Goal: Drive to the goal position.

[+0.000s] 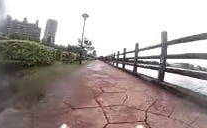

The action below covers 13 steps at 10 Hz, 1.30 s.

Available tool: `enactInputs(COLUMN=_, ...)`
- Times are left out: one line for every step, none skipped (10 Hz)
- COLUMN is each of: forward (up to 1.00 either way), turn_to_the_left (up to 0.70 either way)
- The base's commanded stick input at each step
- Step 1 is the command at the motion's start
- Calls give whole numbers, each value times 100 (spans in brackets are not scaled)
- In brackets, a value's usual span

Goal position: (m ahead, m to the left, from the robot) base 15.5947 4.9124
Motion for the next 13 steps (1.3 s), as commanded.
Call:
enactInputs(forward=85, turn_to_the_left=1)
enactInputs(forward=85, turn_to_the_left=1)
enactInputs(forward=85, turn_to_the_left=1)
enactInputs(forward=85, turn_to_the_left=1)
enactInputs(forward=85, turn_to_the_left=1)
enactInputs(forward=85, turn_to_the_left=1)
enactInputs(forward=85, turn_to_the_left=1)
enactInputs(forward=85, turn_to_the_left=1)
enactInputs(forward=85, turn_to_the_left=-5)
enactInputs(forward=85, turn_to_the_left=-12)
enactInputs(forward=85, turn_to_the_left=-22)
enactInputs(forward=85, turn_to_the_left=-21)
enactInputs(forward=85, turn_to_the_left=-7)
